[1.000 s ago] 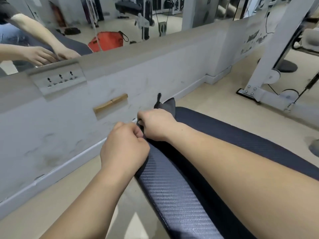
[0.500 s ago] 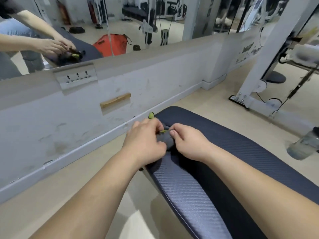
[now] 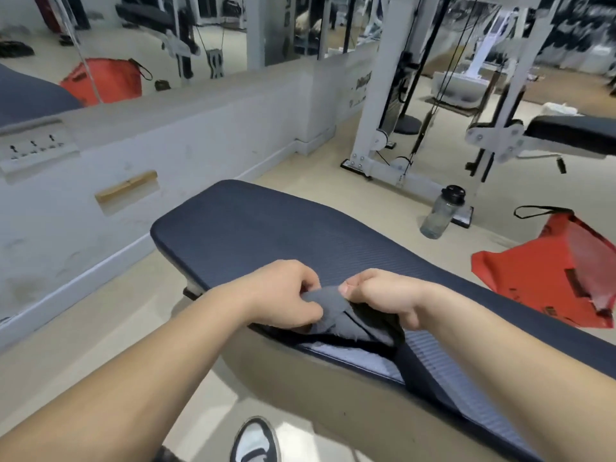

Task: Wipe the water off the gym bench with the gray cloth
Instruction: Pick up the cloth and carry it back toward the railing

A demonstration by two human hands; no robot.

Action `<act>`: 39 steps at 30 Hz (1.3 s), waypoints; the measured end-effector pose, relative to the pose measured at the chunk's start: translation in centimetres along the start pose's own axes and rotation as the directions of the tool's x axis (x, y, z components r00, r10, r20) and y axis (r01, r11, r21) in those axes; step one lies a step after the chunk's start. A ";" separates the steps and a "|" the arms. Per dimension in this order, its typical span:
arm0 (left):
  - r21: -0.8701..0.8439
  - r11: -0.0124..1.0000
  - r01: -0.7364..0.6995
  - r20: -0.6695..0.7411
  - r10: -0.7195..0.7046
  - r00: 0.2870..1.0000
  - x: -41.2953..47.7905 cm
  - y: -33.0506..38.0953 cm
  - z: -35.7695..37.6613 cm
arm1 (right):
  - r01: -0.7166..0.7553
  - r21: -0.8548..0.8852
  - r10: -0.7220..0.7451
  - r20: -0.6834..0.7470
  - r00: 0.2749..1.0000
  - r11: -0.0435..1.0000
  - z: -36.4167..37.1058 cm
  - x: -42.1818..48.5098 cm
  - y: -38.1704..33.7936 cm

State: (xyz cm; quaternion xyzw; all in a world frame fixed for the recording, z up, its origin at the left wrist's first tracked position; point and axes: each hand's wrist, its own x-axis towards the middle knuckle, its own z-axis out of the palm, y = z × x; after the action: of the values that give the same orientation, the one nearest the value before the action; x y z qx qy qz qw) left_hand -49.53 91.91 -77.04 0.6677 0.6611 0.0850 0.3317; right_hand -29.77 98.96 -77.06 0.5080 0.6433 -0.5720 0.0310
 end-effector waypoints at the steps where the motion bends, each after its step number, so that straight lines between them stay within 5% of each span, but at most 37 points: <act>1: -0.088 0.996 -0.023 -0.038 0.020 0.999 -0.7 1.2 0.1 | -0.008 0.123 0.004 0.030 1.000 0.992 -0.8 -1.5 0.8; 5: -0.453 0.889 -0.064 -0.115 0.012 0.993 -2.0 4.9 0.3 | -0.005 0.581 -0.003 0.013 1.000 0.814 -3.2 -6.4 3.0; 9: -0.740 0.661 0.121 0.204 0.050 0.978 -0.7 6.6 1.6 | 0.011 0.832 -0.008 -0.007 1.000 0.554 -5.0 -8.7 5.6; 12: -0.863 0.463 0.202 0.258 0.060 0.964 1.3 9.0 3.9 | 0.045 0.921 -0.010 -0.045 0.999 0.387 -6.6 -9.5 8.3; 14: -0.888 0.408 0.214 0.235 0.002 0.972 3.0 11.3 5.3 | 0.066 0.924 -0.019 -0.063 0.998 0.376 -7.8 -10.2 10.2; 18: -0.877 0.343 0.338 0.332 -0.078 0.940 7.5 15.5 7.2 | 0.156 0.783 -0.052 -0.156 0.986 0.602 -9.9 -10.0 14.3; 23: -0.854 0.337 0.395 0.426 0.019 0.904 14.1 18.3 10.2 | 0.257 0.799 0.018 -0.318 0.948 0.543 -13.1 -7.5 18.3; 29: -0.844 0.412 0.343 0.441 0.171 0.881 15.8 23.9 9.0 | 0.200 0.943 0.209 -0.259 0.943 0.265 -17.0 -9.0 19.2; 39: -0.802 0.536 0.264 0.420 0.192 0.887 8.3 43.5 -6.3 | 0.210 0.860 0.412 -0.420 0.809 0.466 -29.4 -29.9 6.5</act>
State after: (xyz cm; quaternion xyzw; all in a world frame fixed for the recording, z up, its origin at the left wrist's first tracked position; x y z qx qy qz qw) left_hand -16.16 105.88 -50.79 0.4098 0.4525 0.2249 0.7594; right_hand 5.01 101.95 -52.96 0.6365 0.1989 -0.6322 -0.3945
